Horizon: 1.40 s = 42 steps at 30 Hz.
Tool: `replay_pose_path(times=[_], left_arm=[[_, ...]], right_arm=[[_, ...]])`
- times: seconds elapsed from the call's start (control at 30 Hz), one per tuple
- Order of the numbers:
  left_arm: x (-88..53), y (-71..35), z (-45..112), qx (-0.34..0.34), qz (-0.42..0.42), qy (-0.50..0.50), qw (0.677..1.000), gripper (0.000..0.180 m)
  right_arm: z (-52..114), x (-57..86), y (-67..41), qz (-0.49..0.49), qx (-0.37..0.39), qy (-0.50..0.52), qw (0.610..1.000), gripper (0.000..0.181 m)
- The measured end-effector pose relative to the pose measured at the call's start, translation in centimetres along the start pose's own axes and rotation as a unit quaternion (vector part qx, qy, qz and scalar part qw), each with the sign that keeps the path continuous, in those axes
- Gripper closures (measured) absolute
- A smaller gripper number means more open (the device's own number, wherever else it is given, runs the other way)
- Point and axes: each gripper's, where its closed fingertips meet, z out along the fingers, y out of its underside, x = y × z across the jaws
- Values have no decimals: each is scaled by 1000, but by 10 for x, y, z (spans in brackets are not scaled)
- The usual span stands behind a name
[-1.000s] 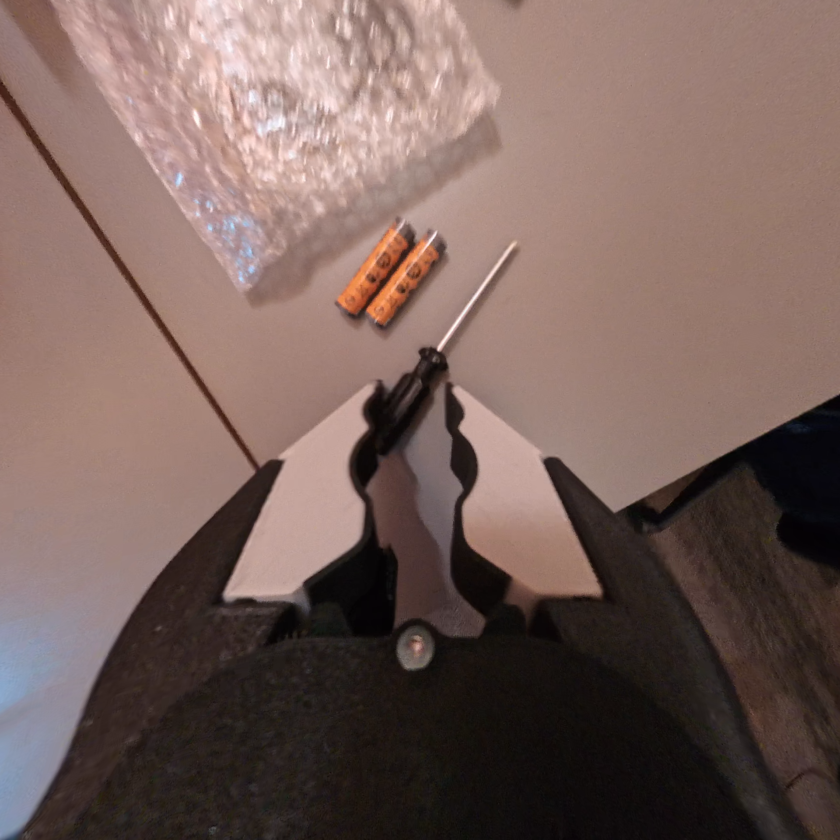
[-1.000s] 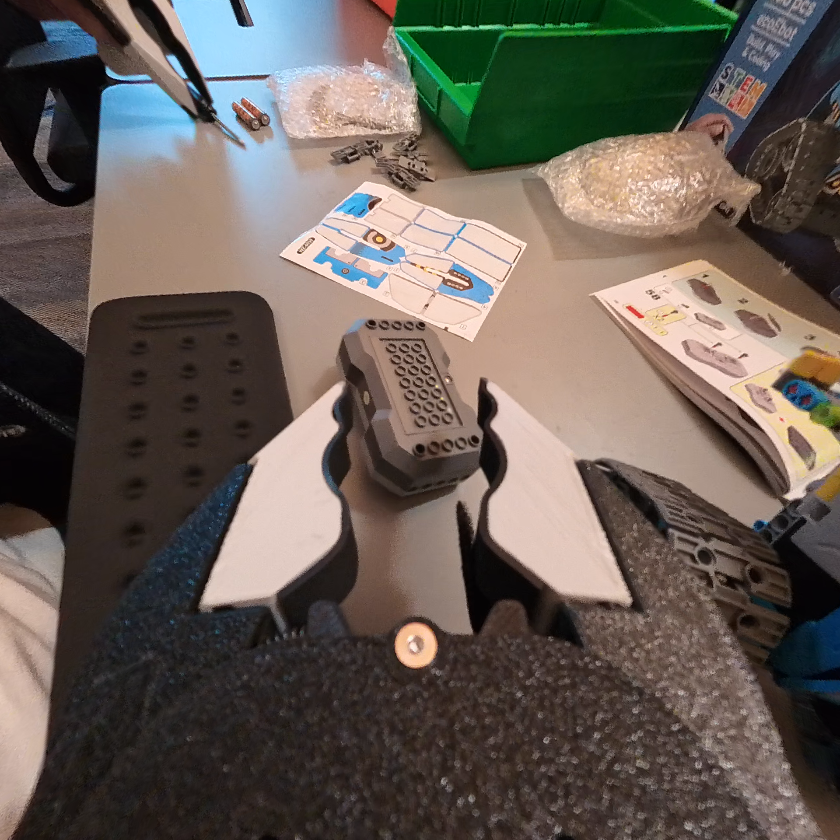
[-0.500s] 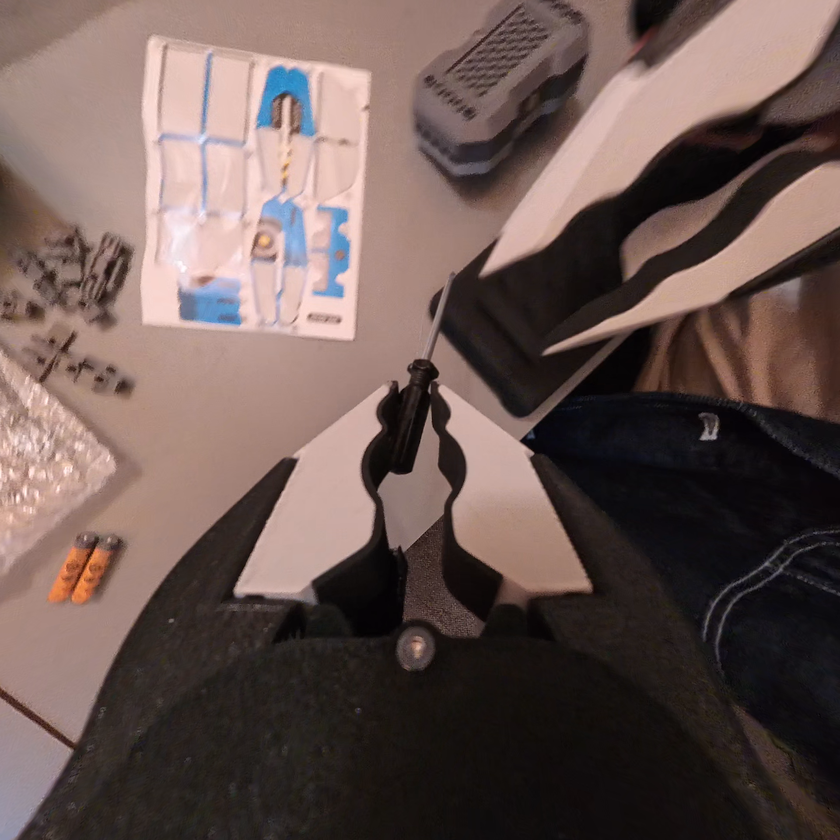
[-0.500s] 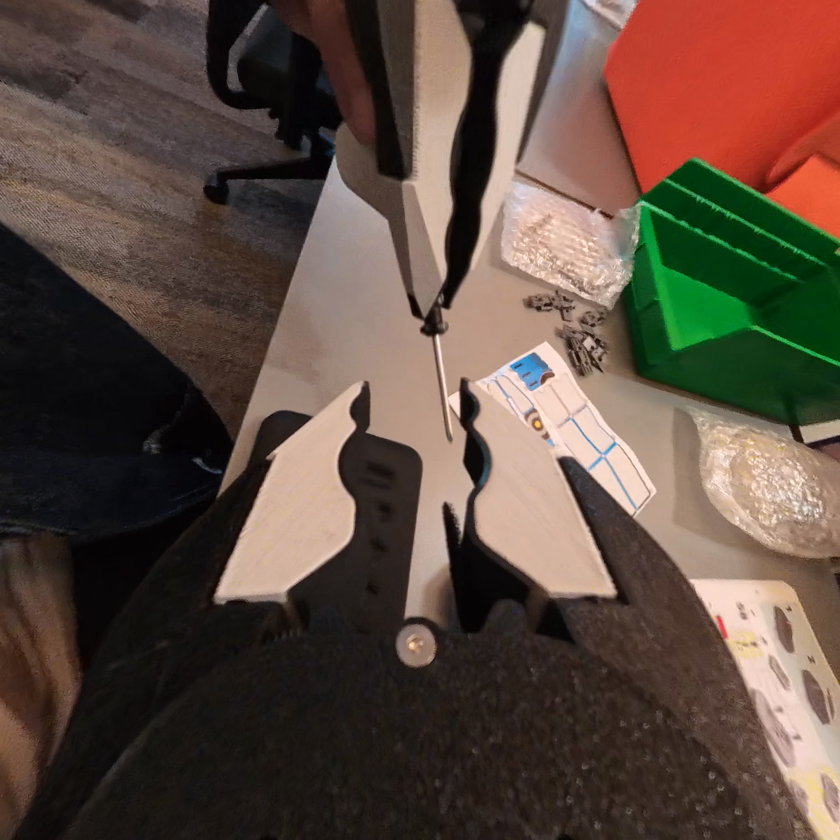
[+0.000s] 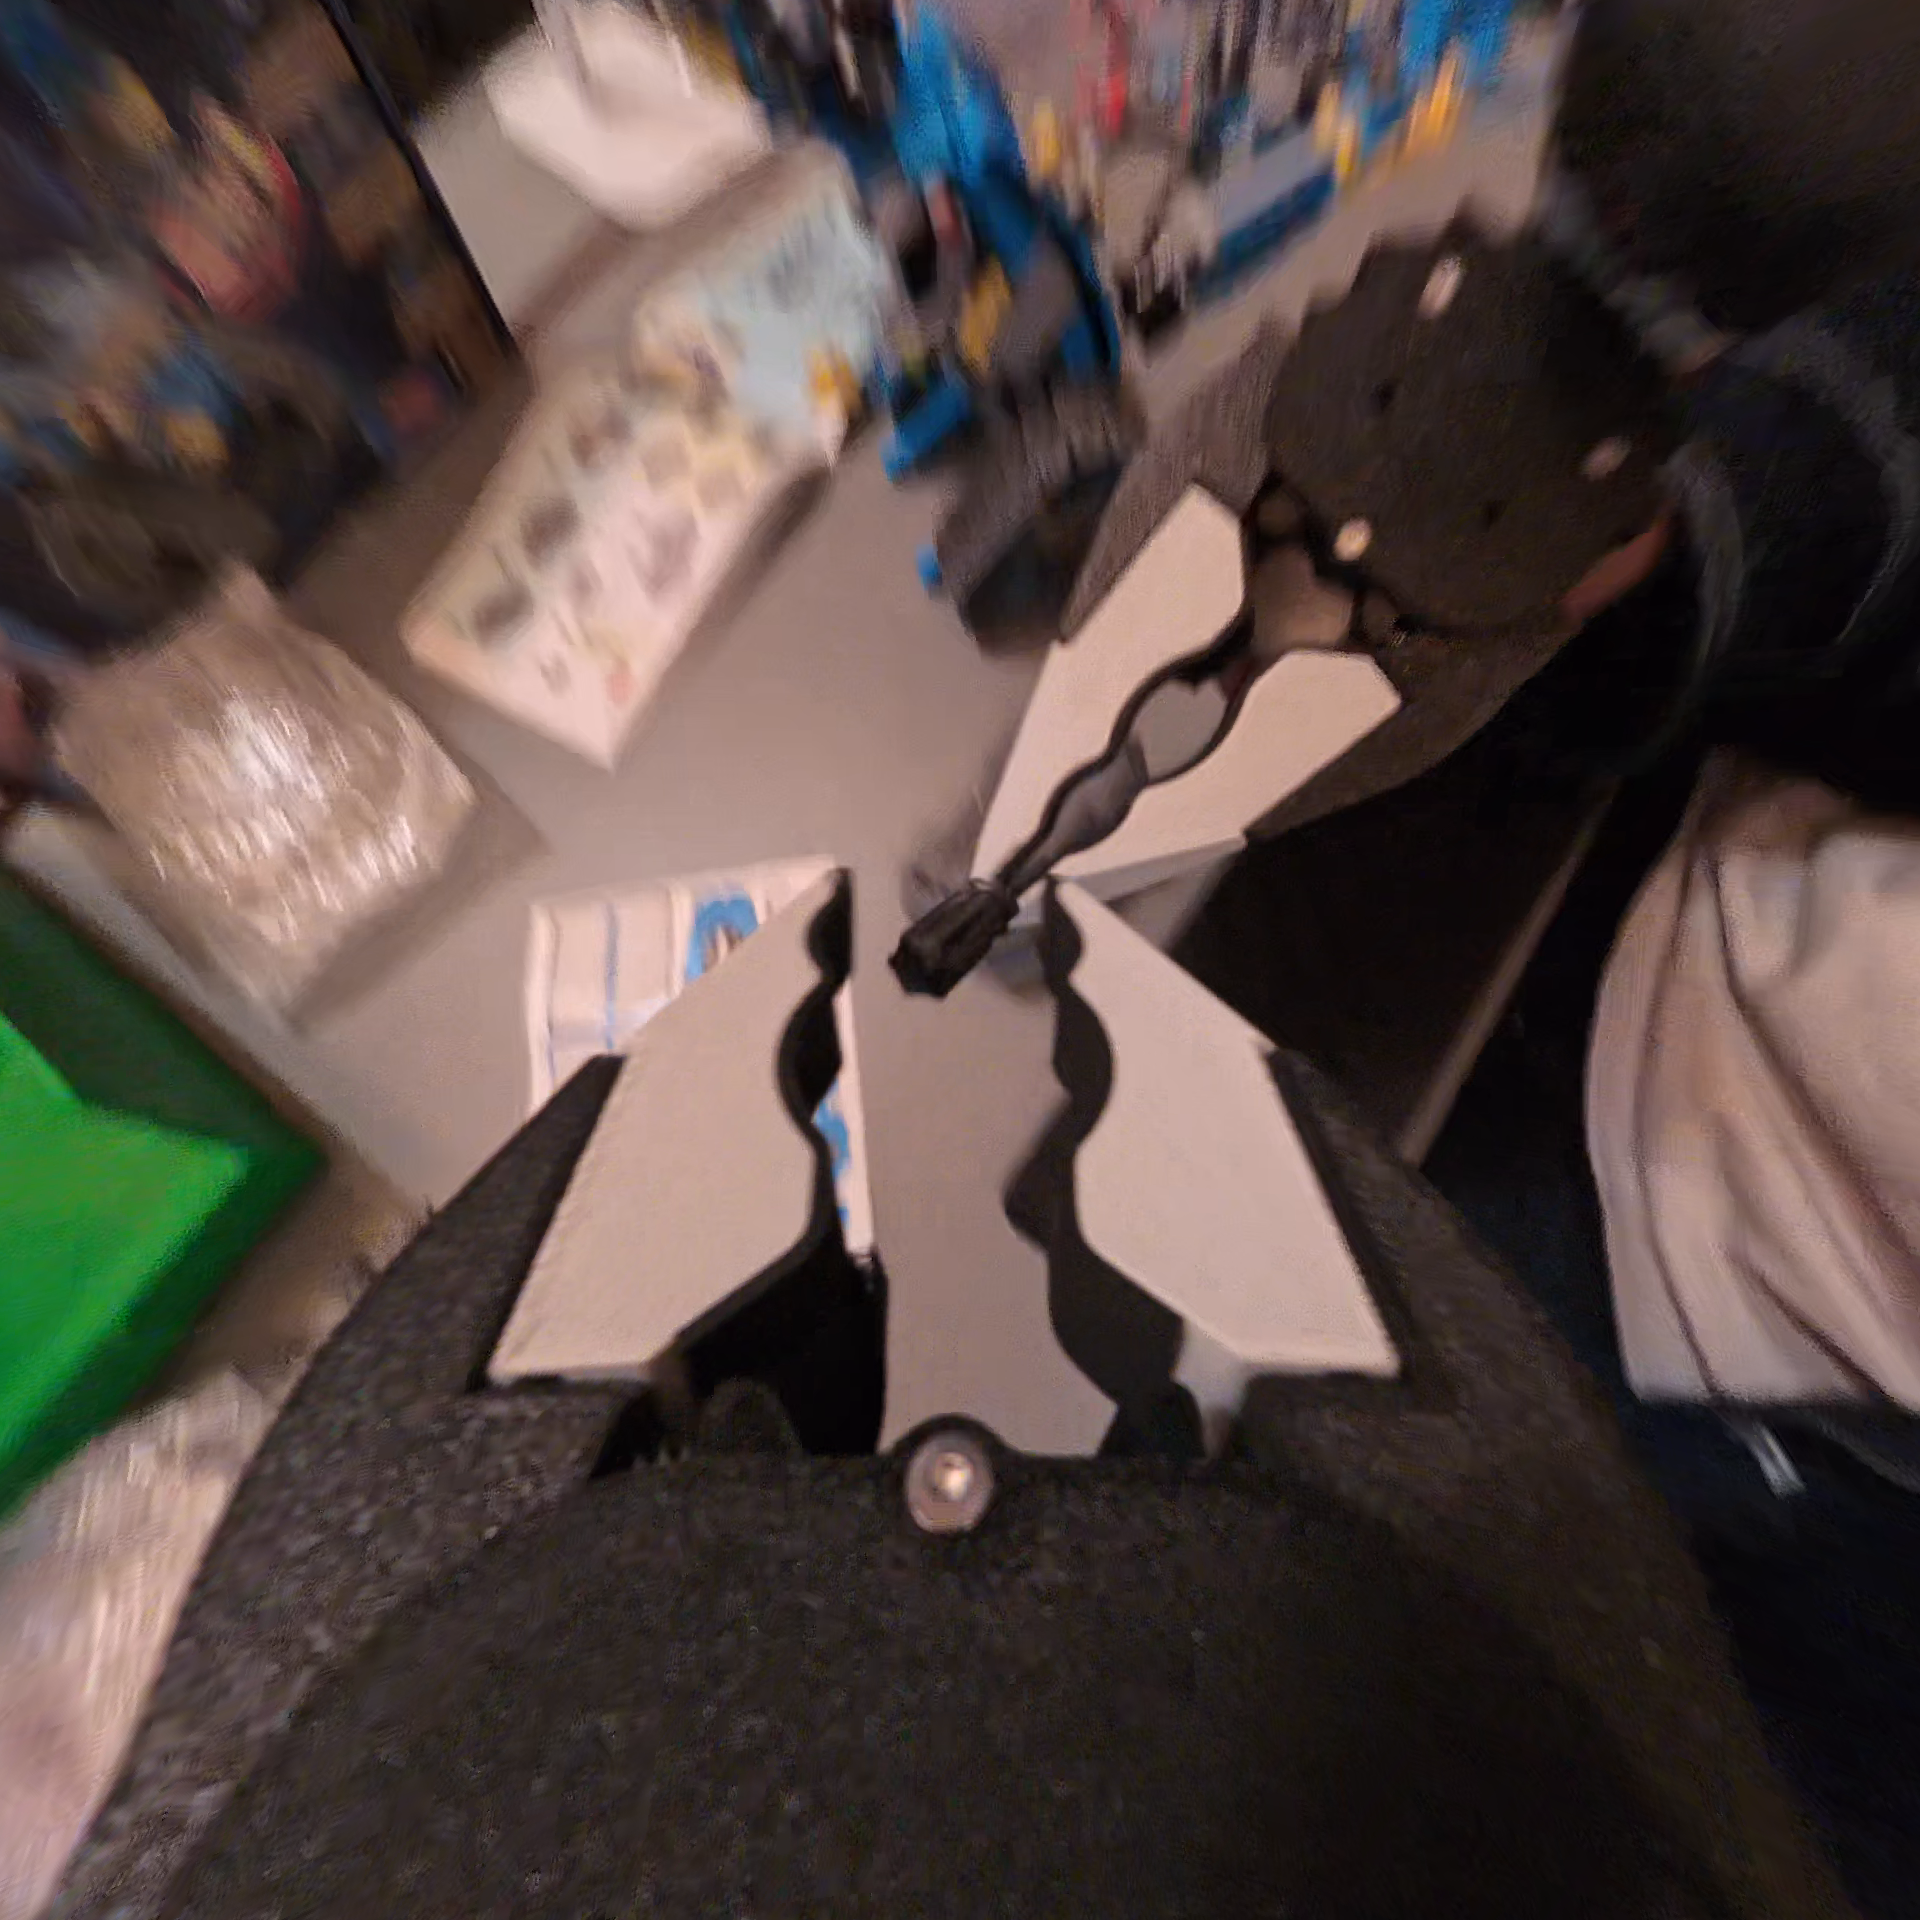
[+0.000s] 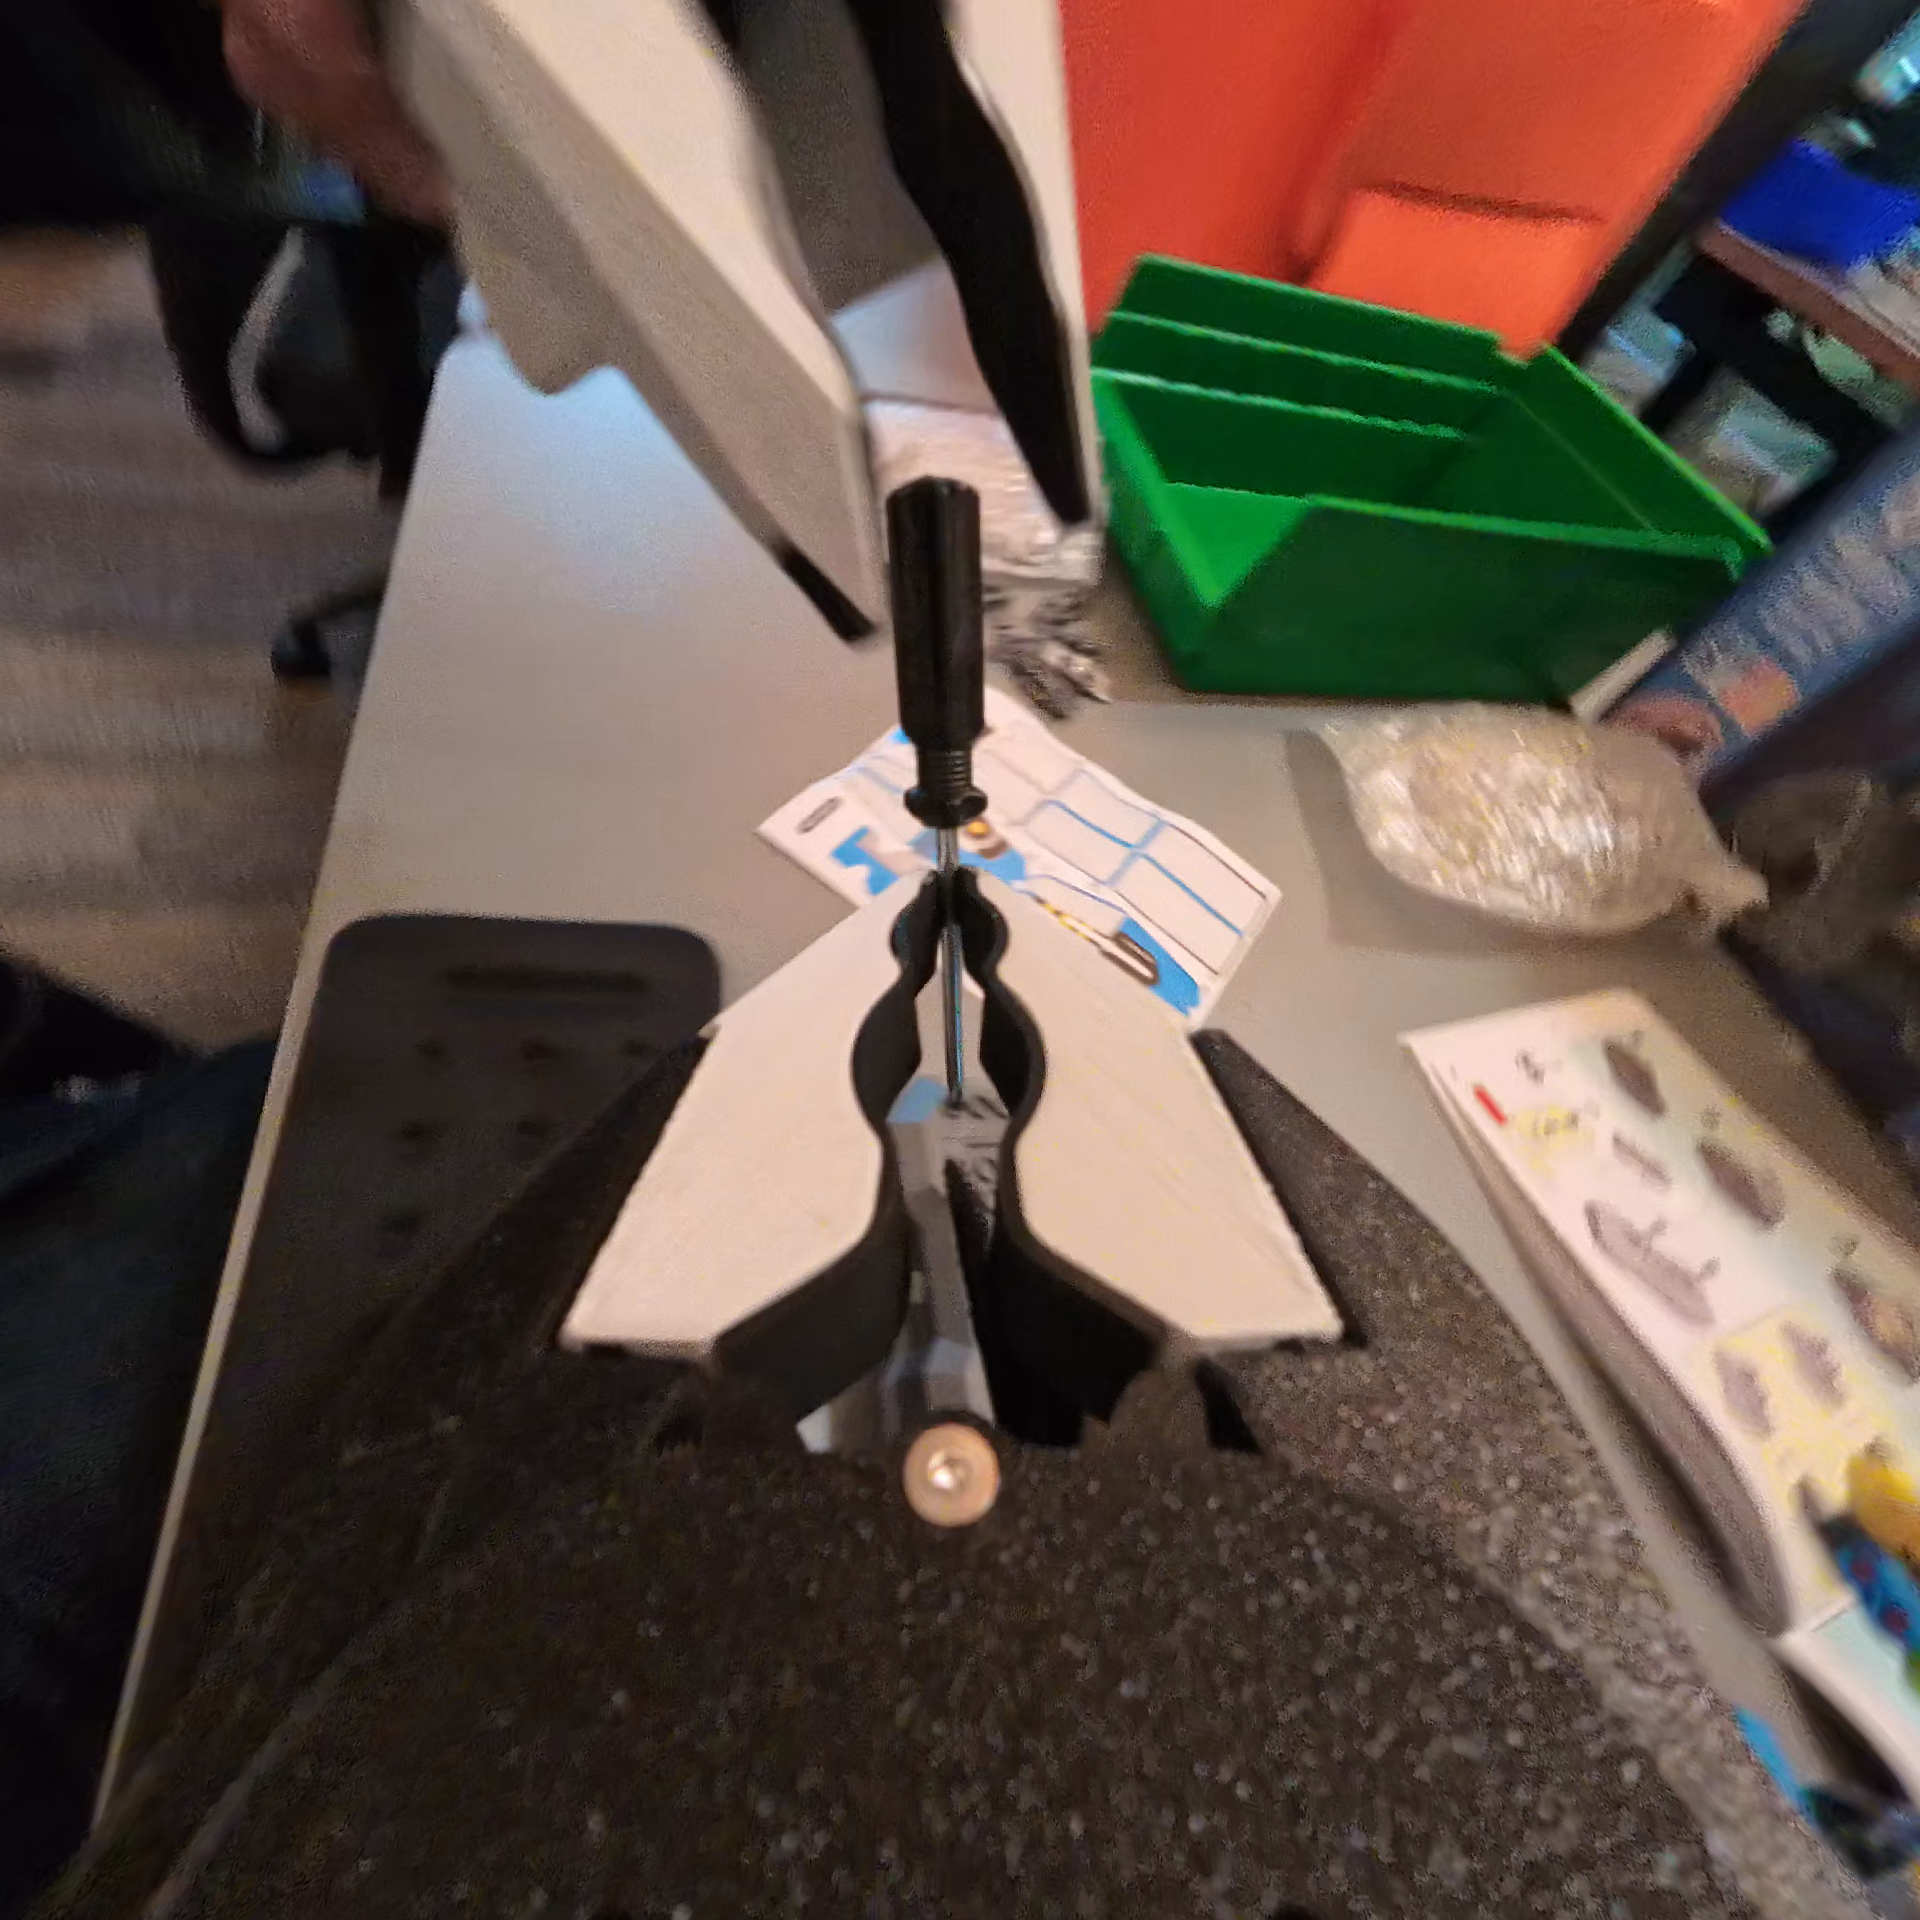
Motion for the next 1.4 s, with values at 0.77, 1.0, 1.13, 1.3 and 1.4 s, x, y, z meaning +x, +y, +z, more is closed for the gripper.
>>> replay_pose_path(times=[0.77, 1.0, 1.13, 1.3, 1.4], left_arm=[[-8, -26, 115, 196, -37, 333, 922, 169], [-10, -24, 111, 195, -49, 341, 918, 169], [-9, -22, 110, 189, -43, 343, 919, 169], [-8, -22, 108, 189, -41, 346, 918, 169], [-7, -22, 106, 189, -39, 349, 917, 169]], right_arm=[[-8, 57, 74, 237, -33, 6, 971, 178], [-7, 54, 72, 254, -29, -11, 967, 179], [-6, 52, 72, 252, -32, -17, 967, 178], [-5, 50, 70, 263, -24, -29, 964, 178], [-4, 49, 69, 265, -24, -33, 963, 178]])
